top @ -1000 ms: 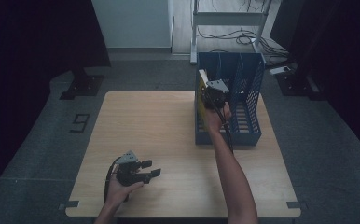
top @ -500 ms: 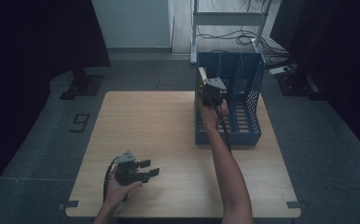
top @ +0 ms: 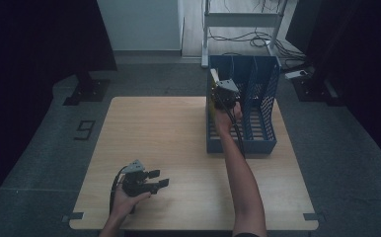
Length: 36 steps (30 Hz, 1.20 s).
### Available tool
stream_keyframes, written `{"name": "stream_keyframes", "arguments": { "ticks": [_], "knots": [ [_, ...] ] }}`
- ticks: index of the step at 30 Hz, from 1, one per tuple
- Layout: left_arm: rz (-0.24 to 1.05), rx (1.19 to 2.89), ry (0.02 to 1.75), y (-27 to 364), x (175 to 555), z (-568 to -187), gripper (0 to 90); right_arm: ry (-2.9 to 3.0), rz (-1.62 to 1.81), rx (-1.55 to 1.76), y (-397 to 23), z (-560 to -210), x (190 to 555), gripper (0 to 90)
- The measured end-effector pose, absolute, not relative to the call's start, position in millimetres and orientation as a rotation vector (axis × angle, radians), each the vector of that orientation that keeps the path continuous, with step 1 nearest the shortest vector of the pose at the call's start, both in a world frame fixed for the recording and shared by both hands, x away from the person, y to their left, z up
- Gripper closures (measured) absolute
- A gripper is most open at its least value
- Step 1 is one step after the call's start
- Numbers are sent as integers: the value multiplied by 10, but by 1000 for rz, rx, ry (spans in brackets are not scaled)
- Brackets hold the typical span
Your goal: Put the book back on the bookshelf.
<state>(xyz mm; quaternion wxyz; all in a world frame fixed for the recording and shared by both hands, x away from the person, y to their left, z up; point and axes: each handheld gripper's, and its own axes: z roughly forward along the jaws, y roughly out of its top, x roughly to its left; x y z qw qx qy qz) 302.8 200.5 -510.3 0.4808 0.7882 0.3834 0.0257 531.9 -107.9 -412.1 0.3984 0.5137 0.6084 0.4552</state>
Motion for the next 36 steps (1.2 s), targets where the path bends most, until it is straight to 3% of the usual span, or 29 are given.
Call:
{"name": "stream_keyframes", "arguments": {
  "ticks": [30,36],
  "knots": [
    [25,1895,922,2003,3010,-5083,374,1497,1169,1270,-1054,-4238,5465,745],
    [44,1918,911,1967,2987,-5069,371,1504,1172,1228,-1078,-4239,5440,701]
  ]
}}
